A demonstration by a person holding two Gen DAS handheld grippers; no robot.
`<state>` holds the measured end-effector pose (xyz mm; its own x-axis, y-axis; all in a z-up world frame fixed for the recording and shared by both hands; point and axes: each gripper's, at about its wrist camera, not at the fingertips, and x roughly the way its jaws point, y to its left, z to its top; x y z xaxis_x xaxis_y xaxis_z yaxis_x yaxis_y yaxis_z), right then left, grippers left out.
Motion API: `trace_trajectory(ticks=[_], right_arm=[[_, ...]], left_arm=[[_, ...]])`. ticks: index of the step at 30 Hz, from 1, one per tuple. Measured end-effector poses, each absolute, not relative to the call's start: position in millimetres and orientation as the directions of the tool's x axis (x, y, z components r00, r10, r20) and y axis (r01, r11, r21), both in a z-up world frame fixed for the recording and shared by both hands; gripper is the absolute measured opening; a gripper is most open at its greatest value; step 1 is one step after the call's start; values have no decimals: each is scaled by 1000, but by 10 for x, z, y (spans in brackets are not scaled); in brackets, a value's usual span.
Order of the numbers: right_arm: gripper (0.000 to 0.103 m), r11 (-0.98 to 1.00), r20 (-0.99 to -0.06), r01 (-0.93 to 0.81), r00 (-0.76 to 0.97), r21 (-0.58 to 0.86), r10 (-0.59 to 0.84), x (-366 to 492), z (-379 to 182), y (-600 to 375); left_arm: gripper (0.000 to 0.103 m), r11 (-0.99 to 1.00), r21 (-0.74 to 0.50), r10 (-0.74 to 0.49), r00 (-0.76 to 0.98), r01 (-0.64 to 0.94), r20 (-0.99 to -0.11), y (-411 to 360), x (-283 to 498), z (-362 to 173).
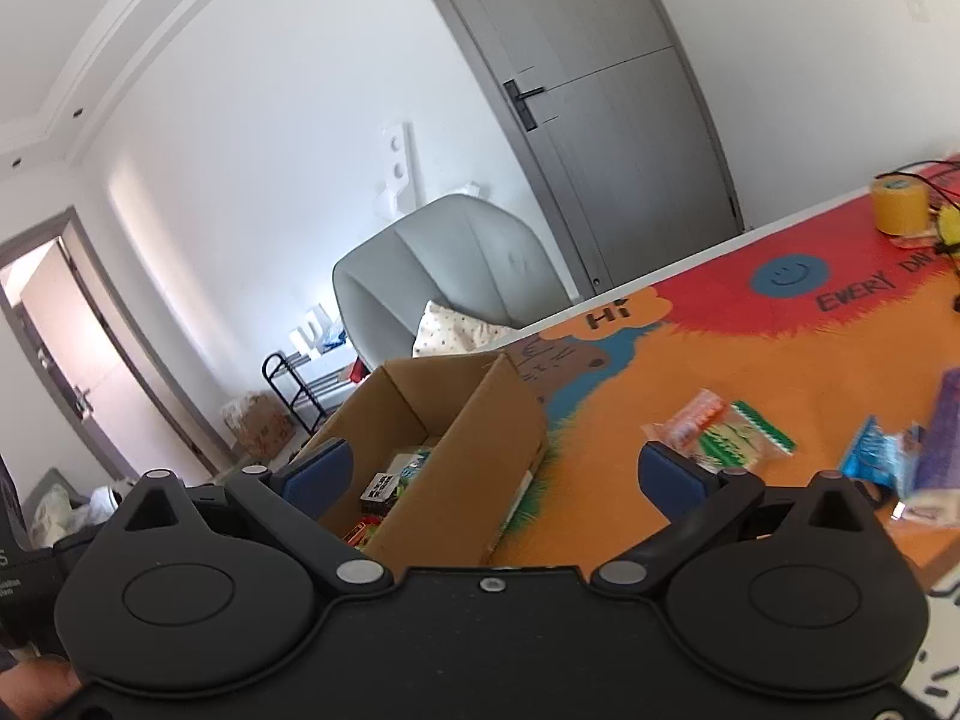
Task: Organize snacks
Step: 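Move both open grippers back toward the remaining snacks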
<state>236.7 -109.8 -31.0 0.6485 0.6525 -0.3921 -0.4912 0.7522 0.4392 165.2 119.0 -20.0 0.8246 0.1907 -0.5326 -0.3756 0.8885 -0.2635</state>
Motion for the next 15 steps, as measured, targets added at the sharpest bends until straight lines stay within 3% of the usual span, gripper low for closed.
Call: trace_trajectory(ticks=[15], right_arm=[[103, 776, -357, -426, 712, 465, 605, 2142, -373, -1666]], left_arm=[[103, 944, -214, 128, 877, -251, -464, 614, 1529, -128]])
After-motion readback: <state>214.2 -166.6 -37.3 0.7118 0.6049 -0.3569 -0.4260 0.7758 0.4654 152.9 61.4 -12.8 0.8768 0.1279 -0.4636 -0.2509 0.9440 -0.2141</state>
